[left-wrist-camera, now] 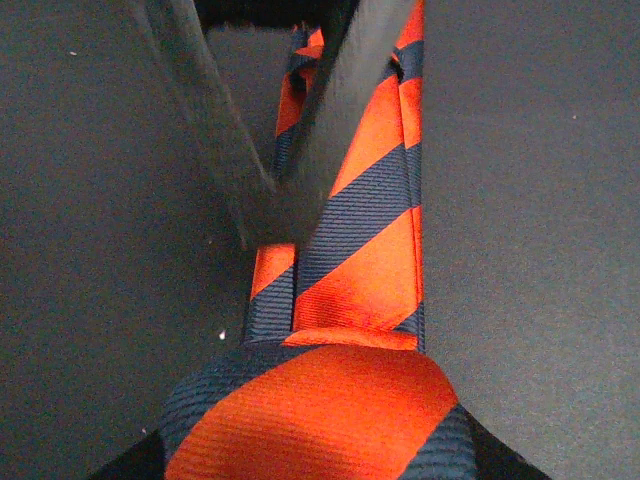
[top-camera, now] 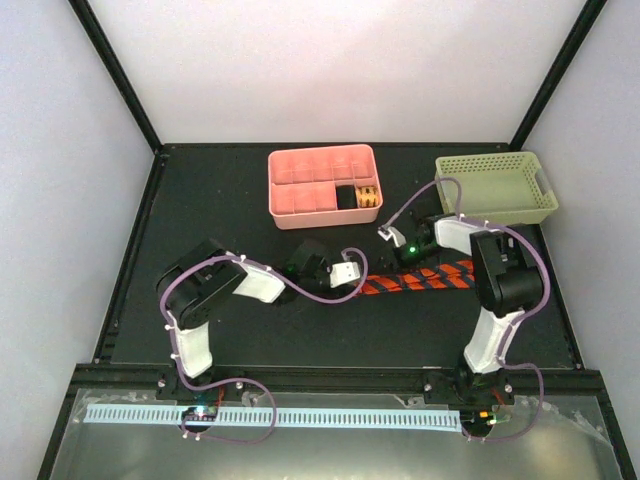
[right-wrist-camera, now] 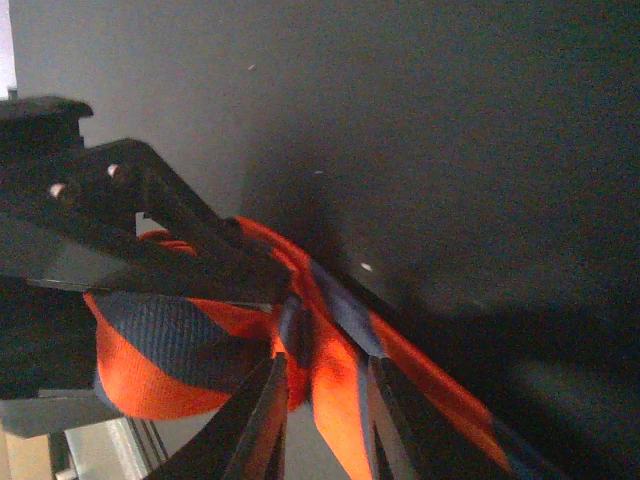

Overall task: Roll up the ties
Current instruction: Roll the tie at the center of the board.

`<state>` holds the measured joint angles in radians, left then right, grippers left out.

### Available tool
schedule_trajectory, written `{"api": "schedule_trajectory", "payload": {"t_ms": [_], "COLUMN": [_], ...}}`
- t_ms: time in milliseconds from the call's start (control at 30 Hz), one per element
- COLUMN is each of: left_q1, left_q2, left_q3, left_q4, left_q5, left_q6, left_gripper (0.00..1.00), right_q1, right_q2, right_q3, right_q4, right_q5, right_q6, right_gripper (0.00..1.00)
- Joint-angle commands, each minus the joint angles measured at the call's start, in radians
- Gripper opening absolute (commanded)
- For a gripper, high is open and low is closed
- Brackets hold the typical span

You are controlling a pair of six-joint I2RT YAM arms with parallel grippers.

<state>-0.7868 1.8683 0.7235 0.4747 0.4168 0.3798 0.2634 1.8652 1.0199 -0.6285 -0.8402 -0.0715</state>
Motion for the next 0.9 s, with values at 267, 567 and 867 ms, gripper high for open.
{"api": "schedule_trajectory", "payload": {"t_ms": [267,567,867], "left_q1": [-0.043,-0.044,-0.043], "left_q2": [0.026,0.025,0.027], "left_q3": [0.052,0.05,0.055], "left_q4": [-0.299,-0.293,-0.28], "left_q5": [-0.119,-0.119,-0.117], "left_q6": [0.084,0.084,0.06], "left_gripper": [0.38,0.38,0.41], "right_q1": [0.07,0.127,0.123], "right_q2": [-0.095,-0.042,-0.045], "right_q3": [-0.074,-0.073,-0.074], "right_q4": [0.119,0.168,0.111], "right_q5": [-0.135,-0.093,-0.018], "right_q6": [0.134,0.144,0.094], "right_gripper": [0.47,0.42,0.02]}}
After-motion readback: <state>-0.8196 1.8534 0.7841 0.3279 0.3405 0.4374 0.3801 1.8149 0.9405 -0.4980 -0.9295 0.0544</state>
